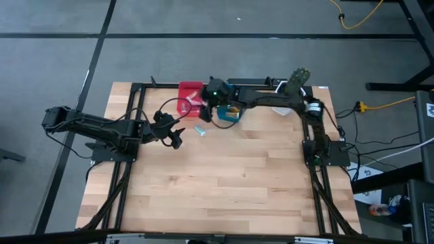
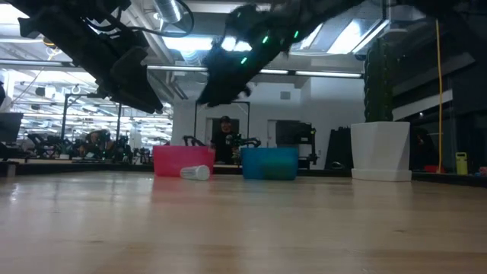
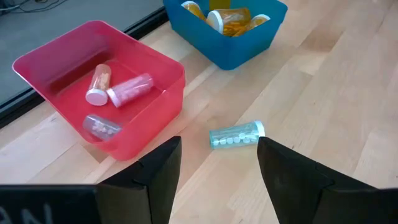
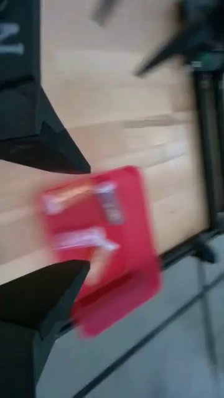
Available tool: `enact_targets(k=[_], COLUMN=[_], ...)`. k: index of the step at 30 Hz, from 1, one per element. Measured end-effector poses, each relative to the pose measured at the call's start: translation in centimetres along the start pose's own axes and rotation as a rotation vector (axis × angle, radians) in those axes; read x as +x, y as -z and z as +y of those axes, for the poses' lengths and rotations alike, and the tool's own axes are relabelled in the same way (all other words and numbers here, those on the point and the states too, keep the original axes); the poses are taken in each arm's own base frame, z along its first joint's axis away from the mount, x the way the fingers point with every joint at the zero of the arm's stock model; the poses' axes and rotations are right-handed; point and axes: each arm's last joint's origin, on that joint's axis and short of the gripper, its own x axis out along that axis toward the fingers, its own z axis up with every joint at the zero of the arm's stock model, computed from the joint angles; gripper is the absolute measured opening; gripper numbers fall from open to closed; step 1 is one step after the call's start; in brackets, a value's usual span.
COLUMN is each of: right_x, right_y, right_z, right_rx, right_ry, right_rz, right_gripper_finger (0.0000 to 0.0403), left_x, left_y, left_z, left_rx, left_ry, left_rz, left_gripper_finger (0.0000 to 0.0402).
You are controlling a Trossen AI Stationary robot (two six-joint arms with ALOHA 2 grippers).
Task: Pick and place medicine bottles into bin by pill shape (circle, oval)
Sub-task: Adjust the blue bin
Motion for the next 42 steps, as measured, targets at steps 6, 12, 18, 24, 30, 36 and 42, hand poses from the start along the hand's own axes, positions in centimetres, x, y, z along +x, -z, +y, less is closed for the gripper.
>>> enact_targets(k=[6,12,18,24,30,36,42], right_x=[-7.3,-12.9,-12.4,-9.9,-8.1,-7.3,-5.8], right_y=[-0.6,1.1,5.5,11.5,14.3,15.1,14.7], right_z=[0.6,-1.3,-4.8,-7.2,-8.4,-9.2,-9.7], right_rx=[-0.03,-0.039,0.027,0.064,0.095,0.125,0.126], right_ry=[0.056,0.101,0.154,0.305,0.392,0.423,0.422], right_rz=[0.237,0.506,0.663,0.717,0.576,0.466,0.423], right_gripper_finger=[0.0222,0.0211,0.021,0.021,0.021,0.021,0.021], left_x=[0.0,0.0,0.0,0.0,0.0,0.0,0.0], left_y=[0.0,0.0,0.0,0.0,0.0,0.0,0.0], left_z=[0.0,0.0,0.0,0.0,0.0,0.0,0.0], left_rx=[0.001,0.001,0.001,0.0,-0.001,-0.007,-0.008], left_ry=[0.0,-0.001,0.0,-0.001,0.0,0.0,0.0], left_rz=[0.0,0.0,0.0,0.001,0.0,-0.001,-0.002], left_gripper_finger=[0.0206,0.0206,0.0206,0.0206,0.0206,0.0206,0.0206])
